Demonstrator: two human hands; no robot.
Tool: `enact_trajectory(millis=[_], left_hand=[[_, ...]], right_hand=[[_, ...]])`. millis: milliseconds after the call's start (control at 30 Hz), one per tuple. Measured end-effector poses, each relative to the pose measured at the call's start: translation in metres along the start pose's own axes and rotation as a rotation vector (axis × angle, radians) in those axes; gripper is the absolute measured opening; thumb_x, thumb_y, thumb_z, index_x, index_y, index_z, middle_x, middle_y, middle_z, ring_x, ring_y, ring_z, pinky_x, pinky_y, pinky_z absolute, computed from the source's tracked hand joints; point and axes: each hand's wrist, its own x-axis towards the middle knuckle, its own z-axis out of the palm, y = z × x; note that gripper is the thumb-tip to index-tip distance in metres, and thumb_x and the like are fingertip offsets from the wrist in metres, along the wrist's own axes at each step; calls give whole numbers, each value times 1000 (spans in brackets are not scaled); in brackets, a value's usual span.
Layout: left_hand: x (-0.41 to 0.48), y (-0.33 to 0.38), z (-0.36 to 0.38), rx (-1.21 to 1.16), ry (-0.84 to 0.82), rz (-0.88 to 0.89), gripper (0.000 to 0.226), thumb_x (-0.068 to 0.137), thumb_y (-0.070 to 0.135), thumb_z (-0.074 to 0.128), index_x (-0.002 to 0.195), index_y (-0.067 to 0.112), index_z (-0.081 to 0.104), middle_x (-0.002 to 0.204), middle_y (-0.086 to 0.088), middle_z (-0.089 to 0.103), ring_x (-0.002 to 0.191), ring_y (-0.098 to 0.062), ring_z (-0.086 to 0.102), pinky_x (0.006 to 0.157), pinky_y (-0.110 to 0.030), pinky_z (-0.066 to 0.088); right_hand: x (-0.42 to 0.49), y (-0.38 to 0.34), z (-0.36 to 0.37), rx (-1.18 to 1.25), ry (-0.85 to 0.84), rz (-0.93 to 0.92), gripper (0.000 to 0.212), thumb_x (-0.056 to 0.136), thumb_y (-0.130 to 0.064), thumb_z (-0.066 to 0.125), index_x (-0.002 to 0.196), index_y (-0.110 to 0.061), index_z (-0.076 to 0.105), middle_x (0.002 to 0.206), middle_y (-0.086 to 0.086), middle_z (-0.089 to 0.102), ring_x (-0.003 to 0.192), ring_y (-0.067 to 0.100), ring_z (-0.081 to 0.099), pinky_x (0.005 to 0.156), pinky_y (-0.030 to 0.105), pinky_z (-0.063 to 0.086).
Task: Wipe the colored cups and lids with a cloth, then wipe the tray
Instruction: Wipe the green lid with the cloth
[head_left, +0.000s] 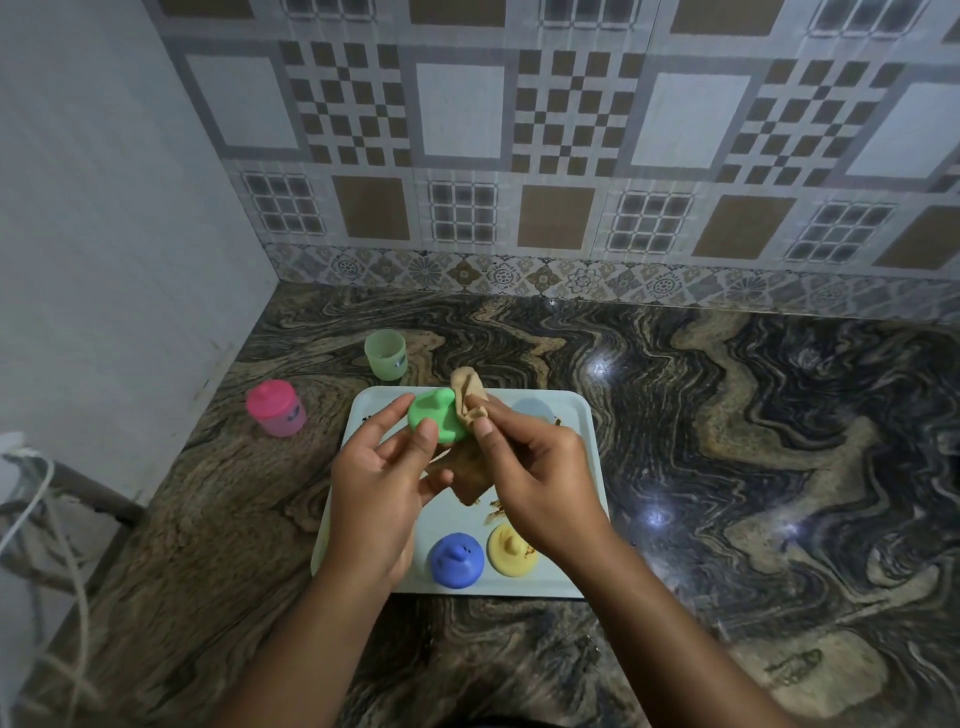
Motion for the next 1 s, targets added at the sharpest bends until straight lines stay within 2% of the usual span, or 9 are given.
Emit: enact_trajectory(millis=[67,133,200,300,433,633,767,900,1000], left_hand=[[-1,4,-3,-2,-62,-26,33,97,9,54,129,17,61,94,-7,75,69,-13,62,56,-23,50],[-2,5,-5,3,-98,-53,31,99,10,51,127,16,62,94,-8,73,67,-12,59,52,-22,48],[-2,5,-3,-13,-67,-49,28,100,12,51,126,14,59,94,-8,75,73,-14,64,50,-22,47],[-6,1,3,49,-55,33,33,95,20,56,128,15,58,100,-3,77,94,-18,72,60,-30,56],[-10,-4,8,118,-72,91,56,91,10,62,143,21,43,112,-5,75,101,-24,73,74,-43,60],[-4,4,-3,112,-89,46,37,99,3,50,133,16,58,105,-3,76,90,-11,71,62,-25,55],[-8,5,-6,186,-200,26,36,101,3,47,130,19,62,113,-3,74,93,-14,69,68,-32,55],[-12,-2,0,80,-90,-11,29,99,12,51,125,19,62,106,-7,75,97,-20,72,73,-42,59],[-16,-3,5,84,-108,3,41,95,9,56,135,19,54,113,-3,75,102,-19,72,82,-47,58]], right_hand=[[-2,-1,-2,1,10,-25,29,100,-21,61,126,-17,72,116,0,76,109,14,72,94,45,59],[0,-4,-6,13,21,-29,27,101,-19,61,124,-17,72,112,-2,78,106,22,74,88,50,60],[2,-8,-8,13,19,-11,27,101,-23,60,123,-18,73,93,3,80,82,36,76,70,58,60],[4,-10,-4,25,18,34,26,103,-20,58,125,-12,71,79,8,79,58,32,74,59,57,59],[5,-5,-1,55,81,38,27,102,-21,59,125,-14,72,100,0,80,78,23,77,67,49,63],[-5,-11,-2,-90,64,-142,26,100,-15,62,122,-19,73,112,-7,76,103,2,73,87,25,59],[2,-20,-9,-154,83,-125,21,101,-17,60,110,-27,75,77,10,78,65,18,73,57,34,58],[9,-13,-6,-173,68,-39,22,101,-28,58,111,-22,76,78,6,77,74,26,72,65,48,57],[12,-14,-4,-114,55,23,22,102,-21,60,116,-19,76,93,-1,80,88,14,75,79,44,60]])
